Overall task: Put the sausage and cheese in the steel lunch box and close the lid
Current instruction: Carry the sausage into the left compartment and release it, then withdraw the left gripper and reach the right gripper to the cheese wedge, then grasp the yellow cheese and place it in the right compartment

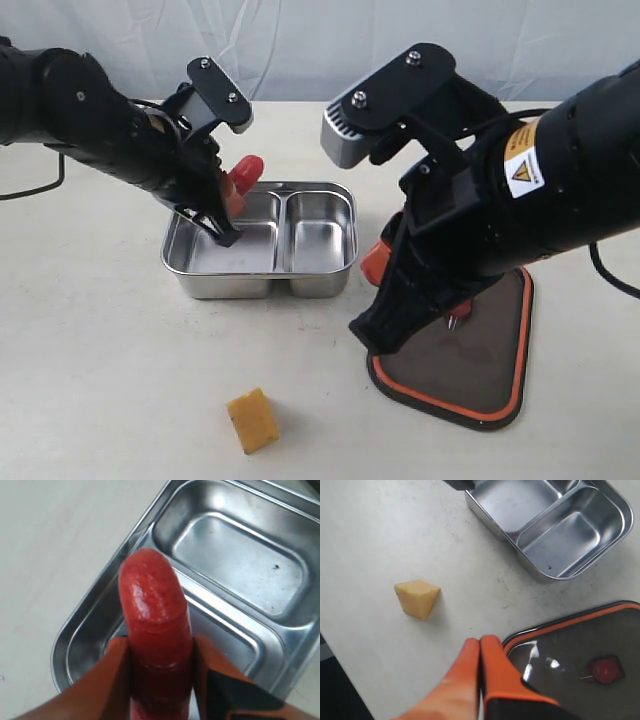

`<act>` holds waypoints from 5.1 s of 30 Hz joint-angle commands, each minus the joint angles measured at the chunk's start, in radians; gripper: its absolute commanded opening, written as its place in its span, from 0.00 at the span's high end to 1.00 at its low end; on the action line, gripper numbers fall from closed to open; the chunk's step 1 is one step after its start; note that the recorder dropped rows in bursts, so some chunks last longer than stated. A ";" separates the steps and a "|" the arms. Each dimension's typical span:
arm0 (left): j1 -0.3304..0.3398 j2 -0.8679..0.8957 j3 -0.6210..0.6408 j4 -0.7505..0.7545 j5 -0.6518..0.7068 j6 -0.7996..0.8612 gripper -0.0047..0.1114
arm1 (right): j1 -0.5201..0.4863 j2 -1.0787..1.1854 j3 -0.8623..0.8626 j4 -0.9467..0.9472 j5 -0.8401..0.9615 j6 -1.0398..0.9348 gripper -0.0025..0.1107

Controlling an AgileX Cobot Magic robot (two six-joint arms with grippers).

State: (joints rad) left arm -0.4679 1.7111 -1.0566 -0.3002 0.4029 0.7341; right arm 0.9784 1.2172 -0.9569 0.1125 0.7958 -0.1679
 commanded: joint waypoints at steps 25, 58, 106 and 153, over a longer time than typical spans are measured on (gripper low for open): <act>0.047 0.017 -0.058 -0.060 0.149 -0.099 0.95 | -0.001 -0.039 -0.006 0.021 0.022 0.078 0.98; 0.058 -0.785 0.352 0.233 0.137 -0.488 0.96 | 0.221 0.351 0.214 0.615 -0.604 -0.196 0.39; 0.058 -0.785 0.352 0.248 0.139 -0.515 0.96 | 0.225 0.550 0.103 0.591 -0.725 -0.196 0.98; 0.058 -0.785 0.352 0.248 0.142 -0.518 0.96 | -0.210 0.703 -0.165 0.507 -0.721 -0.305 0.48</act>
State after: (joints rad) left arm -0.4110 0.9350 -0.7080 -0.0484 0.5448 0.2227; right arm 0.7738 1.9255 -1.1151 0.6304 0.0754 -0.4640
